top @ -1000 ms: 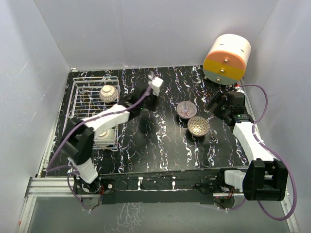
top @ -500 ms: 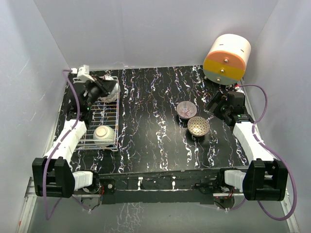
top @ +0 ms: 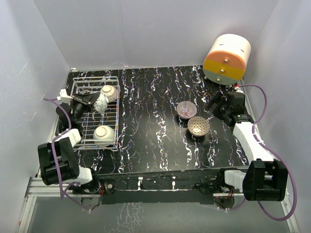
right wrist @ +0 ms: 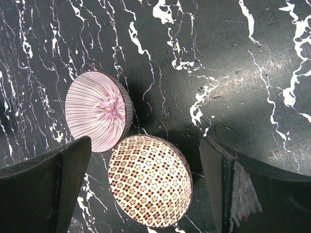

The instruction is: Load the bowls into the dish rack

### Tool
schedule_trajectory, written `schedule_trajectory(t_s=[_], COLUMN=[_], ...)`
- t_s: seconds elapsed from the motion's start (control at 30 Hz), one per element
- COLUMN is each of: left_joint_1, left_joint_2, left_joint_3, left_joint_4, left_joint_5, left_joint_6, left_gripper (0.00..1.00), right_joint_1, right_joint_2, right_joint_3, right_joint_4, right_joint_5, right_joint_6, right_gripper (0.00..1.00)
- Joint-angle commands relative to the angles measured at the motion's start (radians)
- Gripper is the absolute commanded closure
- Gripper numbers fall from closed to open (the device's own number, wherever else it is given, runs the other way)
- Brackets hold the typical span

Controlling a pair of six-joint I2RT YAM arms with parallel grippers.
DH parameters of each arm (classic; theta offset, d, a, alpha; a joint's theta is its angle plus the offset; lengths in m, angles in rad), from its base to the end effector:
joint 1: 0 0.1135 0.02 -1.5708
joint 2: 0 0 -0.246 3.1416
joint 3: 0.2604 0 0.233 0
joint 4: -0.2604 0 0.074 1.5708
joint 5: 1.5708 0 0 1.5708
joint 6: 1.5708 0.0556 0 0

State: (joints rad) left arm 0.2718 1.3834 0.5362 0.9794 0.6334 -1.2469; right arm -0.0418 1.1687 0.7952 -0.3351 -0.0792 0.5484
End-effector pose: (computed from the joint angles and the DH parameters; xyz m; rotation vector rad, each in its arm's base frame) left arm 0.2843 0.0451 0.2418 -0.6219 1.4657 -1.2294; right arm 0.2535 -0.0062 0.2294 0.6293 2.2143 0.3536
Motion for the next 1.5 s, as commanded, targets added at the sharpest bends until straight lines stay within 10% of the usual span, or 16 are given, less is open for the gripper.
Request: schedule_trajectory(t_s=[0.0, 0.27, 0.8, 1.23, 1.47], left_joint_1=[0.02, 0.015, 0.0, 0.005, 0.011], left_joint_2=[0.013, 0.206, 0.339, 0.203, 0.263], left_joint_3=[-0.018, -0.023, 0.04, 0.092, -0.002], left_joint_4=[0.258, 0.492, 0.29, -0.353, -0.2], left_joint_5=[0.08, 0.085, 0.13, 0.063, 0.089], left_joint_6=[-0.13, -0.279, -0.225, 0.133, 0.063], left_gripper=[1.0, 1.0, 1.0, 1.0, 1.0], right_joint_1=[-0.006, -0.005, -0.007, -0.007, -0.007], right_joint_2=[-0.028, -0.028, -0.012, -0.004, -0.009], right_joint_3=[-0.002, 0.0, -0.014, -0.02, -0.027], right_joint_4=[0.03, 0.031, 0.047, 0.06, 0.062], right_joint_5=[-0.006, 0.004, 0.022, 0.024, 0.022], right_joint_6=[-0.006, -0.007, -0.01, -0.014, -0.013], right_gripper=[0.02, 0.02, 0.02, 0.02, 0.02])
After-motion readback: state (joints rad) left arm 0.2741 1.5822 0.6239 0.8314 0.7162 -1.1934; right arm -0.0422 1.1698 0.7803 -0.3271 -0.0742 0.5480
